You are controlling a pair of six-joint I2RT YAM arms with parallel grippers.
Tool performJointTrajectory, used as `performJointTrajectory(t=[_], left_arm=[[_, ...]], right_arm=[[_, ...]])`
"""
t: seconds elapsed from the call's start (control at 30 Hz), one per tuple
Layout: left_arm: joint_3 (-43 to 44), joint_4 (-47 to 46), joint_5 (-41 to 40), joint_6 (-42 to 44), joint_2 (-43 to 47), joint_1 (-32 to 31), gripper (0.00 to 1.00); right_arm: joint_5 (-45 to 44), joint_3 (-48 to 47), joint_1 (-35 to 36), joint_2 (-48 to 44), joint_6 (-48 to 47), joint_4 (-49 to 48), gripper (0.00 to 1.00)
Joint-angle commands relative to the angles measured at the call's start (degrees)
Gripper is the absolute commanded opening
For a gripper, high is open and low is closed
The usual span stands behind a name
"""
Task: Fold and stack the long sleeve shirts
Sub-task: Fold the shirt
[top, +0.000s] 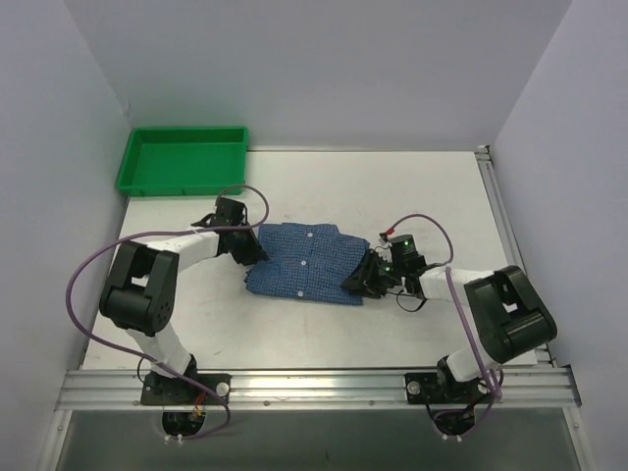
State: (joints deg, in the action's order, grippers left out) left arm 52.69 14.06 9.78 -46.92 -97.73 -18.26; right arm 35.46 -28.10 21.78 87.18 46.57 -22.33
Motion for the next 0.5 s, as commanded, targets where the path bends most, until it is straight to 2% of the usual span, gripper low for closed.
performJointTrajectory(t=[0.0, 0.03, 0.07, 0.1, 0.13, 0.17, 0.2, 0.23, 0.3, 0.33, 0.4, 0.43, 0.47], left_arm=[[6.1, 6.4, -4.7, 6.6, -1.1, 2.4, 0.28], [7.7, 7.8, -5.1, 7.4, 0.1, 2.8, 0.32], [8.1, 8.4, -5.4, 8.9, 1.1, 2.7, 0.43], [8.2, 8.8, -5.8, 9.7, 2.4, 2.4, 0.49], [7.9, 9.1, -6.5, 10.6, 5.9, 1.5, 0.53], [7.6, 9.3, -8.9, 12.4, 7.8, 0.4, 0.64], [7.5, 9.7, -11.3, 13.3, 9.7, -0.7, 0.65], [7.8, 11.6, -13.4, 15.0, 13.0, -4.0, 0.68], [8.7, 13.8, -19.7, 16.8, 15.5, -8.3, 0.8], [9.1, 15.7, -21.8, 18.0, 17.1, -11.2, 0.84], [9.6, 16.4, -28.1, 18.8, 18.2, -20.7, 0.93], [9.6, 16.4, -30.2, 19.4, 18.4, -23.9, 0.94], [10.2, 16.4, -31.9, 19.8, 18.1, -30.4, 0.95]], right_arm=[[-1.5, -1.6, 0.8, 1.0, 2.1, -0.7, 0.35], [-2.1, -2.2, 0.7, 0.4, 1.1, 1.6, 0.36], [-2.9, -2.8, 0.4, -1.6, 0.4, 3.5, 0.36], [-3.8, -4.3, 0.2, -2.8, -0.9, 5.7, 0.37], [-4.8, -5.0, -0.1, -4.1, -3.4, 10.8, 0.4], [-7.4, -5.6, -0.6, -7.1, -5.0, 13.4, 0.46], [-8.8, -7.0, -0.9, -8.7, -6.2, 15.9, 0.51], [-10.5, -7.4, -1.3, -11.7, -8.2, 20.8, 0.6], [-12.3, -8.0, -3.3, -15.0, -9.8, 25.0, 0.67], [-12.3, -8.3, -4.4, -16.6, -10.4, 28.2, 0.73], [-11.8, -8.1, -7.5, -21.5, -11.8, 30.8, 0.79], [-11.6, -8.0, -8.7, -24.4, -12.4, 33.3, 0.84], [-11.3, -8.1, -9.7, -25.6, -13.3, 34.7, 0.85]])
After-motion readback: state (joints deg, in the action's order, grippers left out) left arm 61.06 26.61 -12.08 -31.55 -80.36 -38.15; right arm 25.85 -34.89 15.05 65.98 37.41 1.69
